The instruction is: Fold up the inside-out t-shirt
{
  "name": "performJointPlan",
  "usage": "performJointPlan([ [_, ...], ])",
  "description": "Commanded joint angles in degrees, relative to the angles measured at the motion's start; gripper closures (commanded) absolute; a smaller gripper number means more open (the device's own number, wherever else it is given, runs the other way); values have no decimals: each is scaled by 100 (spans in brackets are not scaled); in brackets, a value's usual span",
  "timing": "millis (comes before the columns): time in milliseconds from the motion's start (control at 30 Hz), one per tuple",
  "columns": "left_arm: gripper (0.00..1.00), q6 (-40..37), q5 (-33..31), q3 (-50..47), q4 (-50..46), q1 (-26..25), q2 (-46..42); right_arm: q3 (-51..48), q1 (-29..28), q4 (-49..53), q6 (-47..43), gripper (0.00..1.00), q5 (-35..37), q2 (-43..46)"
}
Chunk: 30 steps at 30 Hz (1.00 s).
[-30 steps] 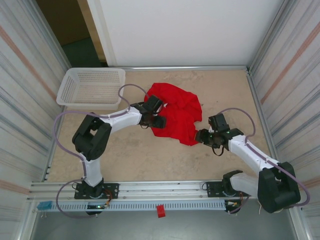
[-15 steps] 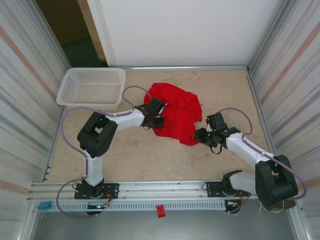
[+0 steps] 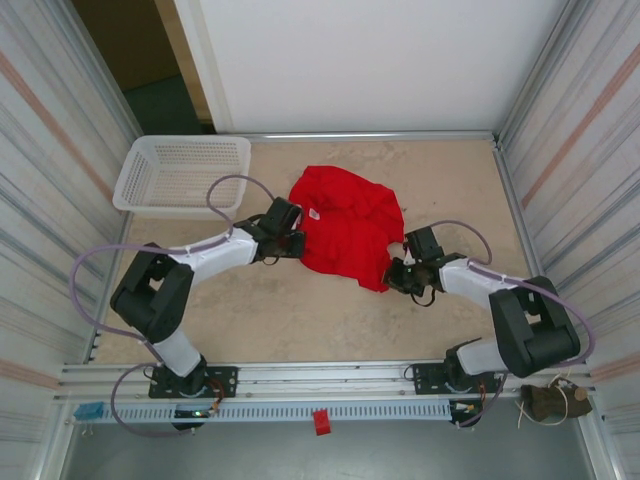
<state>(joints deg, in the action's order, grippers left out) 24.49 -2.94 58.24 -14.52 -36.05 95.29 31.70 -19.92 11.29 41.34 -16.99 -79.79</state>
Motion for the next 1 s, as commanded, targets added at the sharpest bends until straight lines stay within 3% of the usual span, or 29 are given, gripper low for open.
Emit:
performJointPlan([
  [0, 100, 162, -54, -88, 23, 115, -352, 196, 21, 114, -11, 100, -118, 75],
  [167, 100, 166, 291, 652, -97, 815, -1072, 1399, 852, 981, -356, 100, -303, 1093],
  [333, 100, 341, 785, 2679, -278, 1483, -1273, 3849, 1973, 1618, -513, 100, -763, 1105],
  [567, 100, 568, 934, 5455, -428, 1593, -1276, 6955, 3160, 1619, 247, 100, -1443, 813],
  [767, 100, 813, 906, 5578, -154, 1432, -1934, 8053, 3671, 1508, 679, 100, -1678, 1118],
  [967, 100, 681, 668, 5321, -147, 1320, -2336, 7981, 3669, 1319, 902, 100, -1694, 1363],
])
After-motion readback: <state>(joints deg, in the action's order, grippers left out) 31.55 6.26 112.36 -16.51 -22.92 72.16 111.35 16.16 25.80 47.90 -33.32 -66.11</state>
